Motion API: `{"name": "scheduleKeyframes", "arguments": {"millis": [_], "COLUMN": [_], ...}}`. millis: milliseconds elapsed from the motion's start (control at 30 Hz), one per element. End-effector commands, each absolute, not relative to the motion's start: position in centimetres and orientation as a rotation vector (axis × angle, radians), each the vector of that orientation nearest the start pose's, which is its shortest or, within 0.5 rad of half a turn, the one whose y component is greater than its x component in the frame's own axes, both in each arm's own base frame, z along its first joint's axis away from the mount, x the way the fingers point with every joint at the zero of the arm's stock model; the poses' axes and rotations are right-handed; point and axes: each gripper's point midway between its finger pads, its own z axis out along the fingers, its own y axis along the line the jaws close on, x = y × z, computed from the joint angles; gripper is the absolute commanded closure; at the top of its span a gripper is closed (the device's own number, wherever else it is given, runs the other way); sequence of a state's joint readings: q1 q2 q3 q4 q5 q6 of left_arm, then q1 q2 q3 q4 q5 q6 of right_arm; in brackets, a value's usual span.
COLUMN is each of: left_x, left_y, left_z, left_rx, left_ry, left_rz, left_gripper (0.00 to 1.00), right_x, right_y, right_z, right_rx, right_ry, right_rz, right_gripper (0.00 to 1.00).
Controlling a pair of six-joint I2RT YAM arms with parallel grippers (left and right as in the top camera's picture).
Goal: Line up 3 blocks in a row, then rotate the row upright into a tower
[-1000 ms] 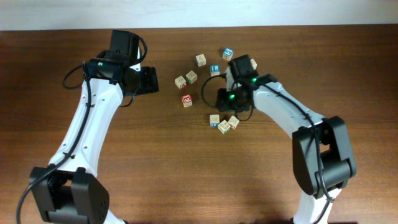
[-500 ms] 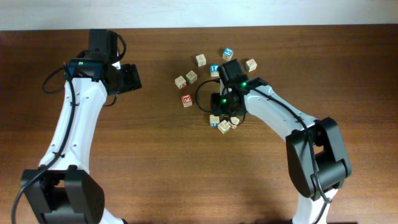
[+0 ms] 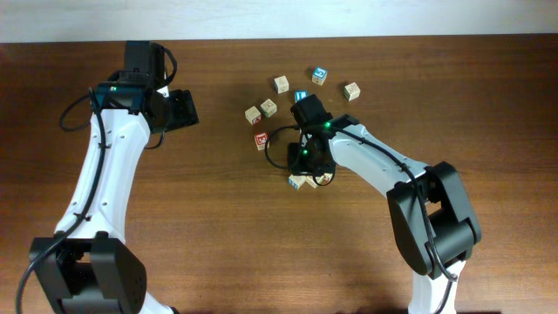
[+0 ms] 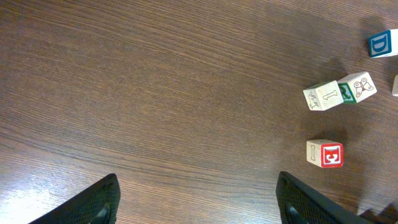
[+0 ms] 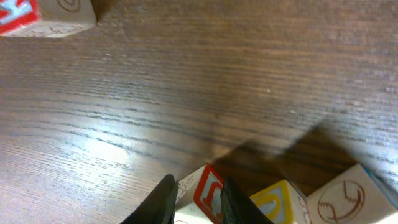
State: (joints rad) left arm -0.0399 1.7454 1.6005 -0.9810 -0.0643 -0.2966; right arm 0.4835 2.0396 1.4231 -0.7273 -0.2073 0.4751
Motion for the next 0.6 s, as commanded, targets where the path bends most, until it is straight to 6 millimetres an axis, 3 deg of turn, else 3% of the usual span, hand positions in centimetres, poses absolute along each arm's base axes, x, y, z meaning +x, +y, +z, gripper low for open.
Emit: {"name": "scheduleKeyframes", "arguments": {"millis": [0,233,333,467,567], "left_x": [42.2,42.2,42.2,42.1,42.1], "left_y": [-0.4,-0.5,-0.6,-0.9,-1.1], "left_z": [17.1,17.1,17.1,17.0,17.0], "left_rx": [-0.38,-0.379,-0.377,-0.372,-0.37], "left_ry": [2.677,2.677,2.679,2.685,2.688], "left_rz": [-0.002,-0.004,-0.012,-0.038,-0.052], "left_gripper": [0.21,0.21,0.21,0.21,0.22], "right_x": [36.3,35.7,36.0,36.9,37.6], "right_y": [23.4,23.1,23.0,20.8,18.5], "right_z": [2.9,3.6,5.1,8.3,9.1], "right_rx": [-0.077,-0.091,-0.128,-0.07,0.007], "right_ry": [3.015,3.053,3.042,3.042,3.057], "right_rz": [0.425,0.4,0.388,0.287,0.247], "right_gripper": [0.75,0.75,0.75,0.74,0.73]}}
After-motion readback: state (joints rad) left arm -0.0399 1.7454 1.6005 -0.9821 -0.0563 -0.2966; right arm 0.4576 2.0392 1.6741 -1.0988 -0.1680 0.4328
